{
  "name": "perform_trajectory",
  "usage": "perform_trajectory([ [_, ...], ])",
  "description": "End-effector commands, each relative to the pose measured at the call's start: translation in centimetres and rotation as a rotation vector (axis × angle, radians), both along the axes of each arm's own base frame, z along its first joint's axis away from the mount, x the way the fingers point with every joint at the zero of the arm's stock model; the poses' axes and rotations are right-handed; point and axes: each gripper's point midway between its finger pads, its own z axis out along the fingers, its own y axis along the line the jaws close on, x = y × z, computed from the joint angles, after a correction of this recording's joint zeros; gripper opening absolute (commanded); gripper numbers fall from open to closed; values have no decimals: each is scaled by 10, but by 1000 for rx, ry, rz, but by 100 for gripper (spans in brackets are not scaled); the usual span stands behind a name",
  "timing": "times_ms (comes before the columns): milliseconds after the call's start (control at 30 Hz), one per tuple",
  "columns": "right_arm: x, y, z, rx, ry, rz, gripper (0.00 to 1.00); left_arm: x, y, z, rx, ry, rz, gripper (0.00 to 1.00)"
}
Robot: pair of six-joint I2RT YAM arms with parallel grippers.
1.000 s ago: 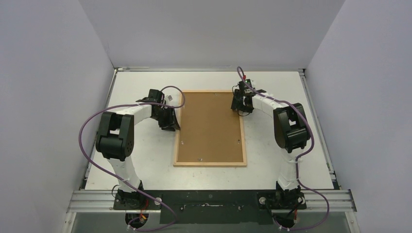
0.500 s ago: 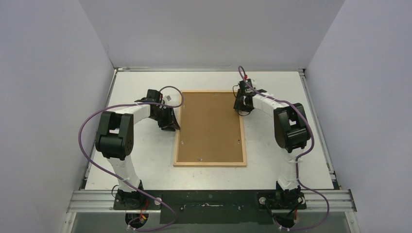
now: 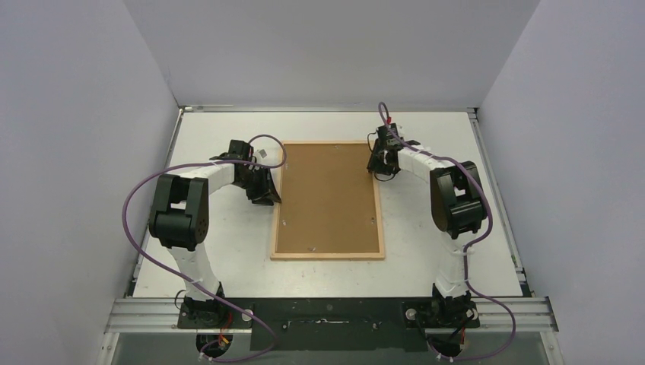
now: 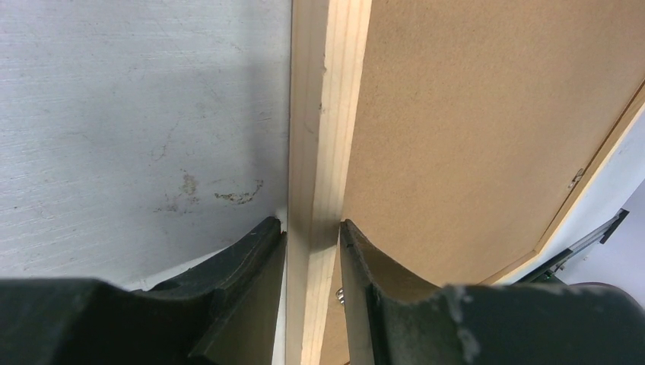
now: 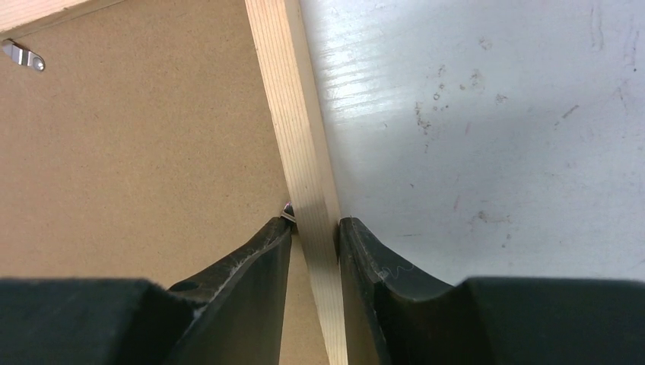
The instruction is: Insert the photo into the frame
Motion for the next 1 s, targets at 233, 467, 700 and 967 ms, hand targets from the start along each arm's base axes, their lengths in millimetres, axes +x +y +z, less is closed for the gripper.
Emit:
perform_trajectory([
  [233,3,9,-2,97,-11,-5,27,4,3,-3,-3,-10,9,31],
  [467,14,4,6,86,-35,-50,53,3,3,-4,-1,-12,9,31],
  [700,14,-4,-8,4,-3,-89,53,2,3,-5,-3,-7,7,31],
  [967,6,-2,-11,-73,17,-70,50,2,3,-4,-1,-8,9,31],
])
